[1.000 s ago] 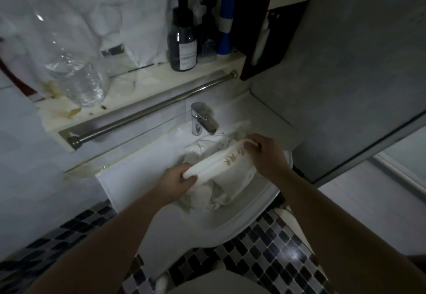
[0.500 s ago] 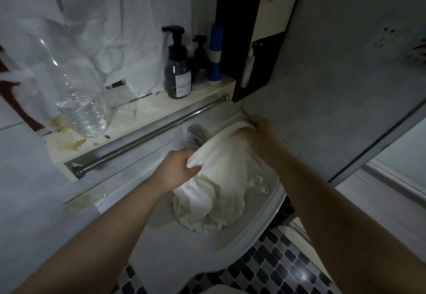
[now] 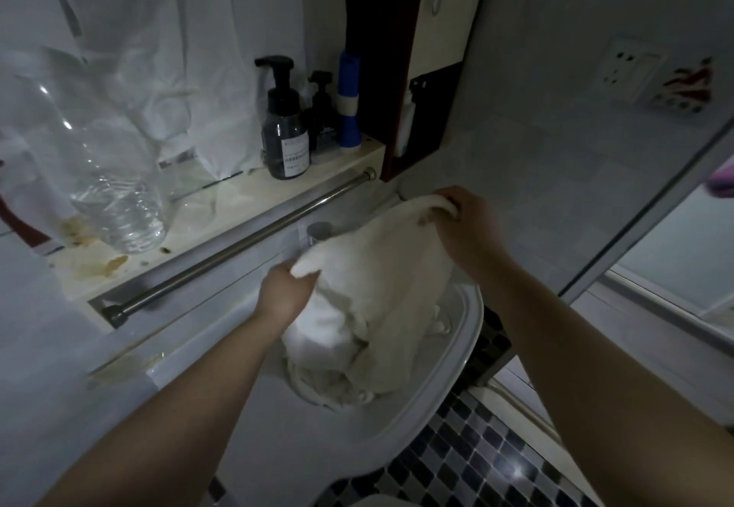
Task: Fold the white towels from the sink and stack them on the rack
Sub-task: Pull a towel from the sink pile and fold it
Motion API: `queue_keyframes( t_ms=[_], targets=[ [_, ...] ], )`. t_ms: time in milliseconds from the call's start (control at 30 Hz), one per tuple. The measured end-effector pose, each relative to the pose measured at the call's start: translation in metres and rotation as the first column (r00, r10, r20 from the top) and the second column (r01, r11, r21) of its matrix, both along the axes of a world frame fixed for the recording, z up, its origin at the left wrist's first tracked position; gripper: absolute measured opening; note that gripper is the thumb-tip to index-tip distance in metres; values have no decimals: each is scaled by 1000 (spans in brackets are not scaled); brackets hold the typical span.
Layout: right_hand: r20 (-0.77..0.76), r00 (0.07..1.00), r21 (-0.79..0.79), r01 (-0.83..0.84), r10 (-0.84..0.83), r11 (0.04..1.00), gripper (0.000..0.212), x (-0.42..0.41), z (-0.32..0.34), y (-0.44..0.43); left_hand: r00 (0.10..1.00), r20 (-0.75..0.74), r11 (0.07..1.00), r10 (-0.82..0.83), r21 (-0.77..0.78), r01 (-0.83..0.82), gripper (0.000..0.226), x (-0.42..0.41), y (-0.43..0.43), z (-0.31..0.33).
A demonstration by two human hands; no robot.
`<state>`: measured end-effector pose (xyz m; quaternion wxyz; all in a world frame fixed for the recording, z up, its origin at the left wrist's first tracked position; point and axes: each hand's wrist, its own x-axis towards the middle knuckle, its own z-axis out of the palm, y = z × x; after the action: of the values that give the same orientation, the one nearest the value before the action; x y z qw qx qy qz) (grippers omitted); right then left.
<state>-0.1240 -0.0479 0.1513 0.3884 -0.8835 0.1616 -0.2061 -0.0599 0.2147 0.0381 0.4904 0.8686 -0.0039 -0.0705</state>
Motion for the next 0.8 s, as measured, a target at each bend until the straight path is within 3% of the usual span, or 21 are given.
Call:
queue_keyframes(
  t_ms=[67,167,233,300,367,433,500,567,667,800],
  targets=[
    [-88,987,-5,-137,136,991,39,-3,-5,9,988,140,997,-61,-31,66,14,7,-9,34],
    [-192,857,86,-471,478,878,78,-3,-16,41,931,267,964,-248,-30,265,20,3,-34,82],
    [-214,824,70,-523,525,850,70,5,-22,58,898,304,943,-319,4,334,26,-4,-47,95],
    [-180,850,44,-496,495,867,34,10,-20,63,883,307,928,-354,-1,372,28,-8,-50,91],
    [-169,899,-60,-419,405,906,19,9,-21,57,862,300,909,-408,44,414,17,-10,-40,78],
    [-127,950,-109,-299,285,948,31,7,-22,43,831,244,862,-500,228,452,12,-9,-25,58],
    [-78,985,-45,-158,154,986,47,7,-21,29,858,174,845,-484,348,406,9,-9,-9,37],
    [-69,996,45,-52,55,998,51,10,-23,13,927,121,887,-356,355,295,8,-9,6,18],
    [-107,993,115,71,-59,991,41,10,-29,-7,976,9,893,-217,407,194,15,-6,26,-2],
    [-203,976,58,93,-80,994,38,12,-49,-11,997,-37,947,-66,313,74,25,-7,33,-5]
  ],
)
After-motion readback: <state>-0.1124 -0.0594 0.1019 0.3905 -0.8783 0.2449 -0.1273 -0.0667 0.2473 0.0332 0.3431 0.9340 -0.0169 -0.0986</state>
